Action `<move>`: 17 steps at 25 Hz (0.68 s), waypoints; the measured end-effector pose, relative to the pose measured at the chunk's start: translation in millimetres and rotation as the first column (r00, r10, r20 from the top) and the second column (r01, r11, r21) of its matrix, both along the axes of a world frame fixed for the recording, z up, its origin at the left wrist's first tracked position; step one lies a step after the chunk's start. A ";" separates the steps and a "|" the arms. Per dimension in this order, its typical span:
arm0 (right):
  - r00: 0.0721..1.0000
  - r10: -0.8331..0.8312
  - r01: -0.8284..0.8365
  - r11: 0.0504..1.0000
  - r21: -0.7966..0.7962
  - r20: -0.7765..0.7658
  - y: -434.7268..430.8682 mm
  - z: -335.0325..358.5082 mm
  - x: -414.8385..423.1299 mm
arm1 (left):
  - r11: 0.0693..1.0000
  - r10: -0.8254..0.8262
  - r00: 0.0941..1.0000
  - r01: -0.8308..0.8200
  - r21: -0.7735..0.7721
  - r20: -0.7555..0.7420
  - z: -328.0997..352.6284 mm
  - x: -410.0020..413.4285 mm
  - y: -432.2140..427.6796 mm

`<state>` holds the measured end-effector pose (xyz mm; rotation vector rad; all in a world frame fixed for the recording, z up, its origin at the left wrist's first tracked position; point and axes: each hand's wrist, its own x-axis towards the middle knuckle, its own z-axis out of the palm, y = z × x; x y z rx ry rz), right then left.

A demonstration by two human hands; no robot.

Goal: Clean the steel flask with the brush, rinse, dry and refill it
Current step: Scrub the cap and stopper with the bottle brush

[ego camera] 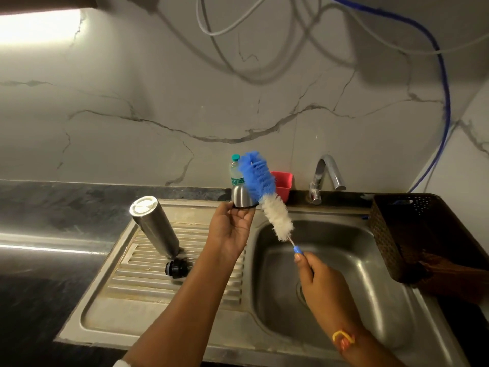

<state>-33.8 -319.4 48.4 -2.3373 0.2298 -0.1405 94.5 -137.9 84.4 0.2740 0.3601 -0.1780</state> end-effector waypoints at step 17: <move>0.942 0.183 0.000 0.837 0.546 -0.281 -4.4 29.2 1.4 | 0.879 -0.102 0.994 0.076 0.472 0.030 -19.1 -7.9 12.0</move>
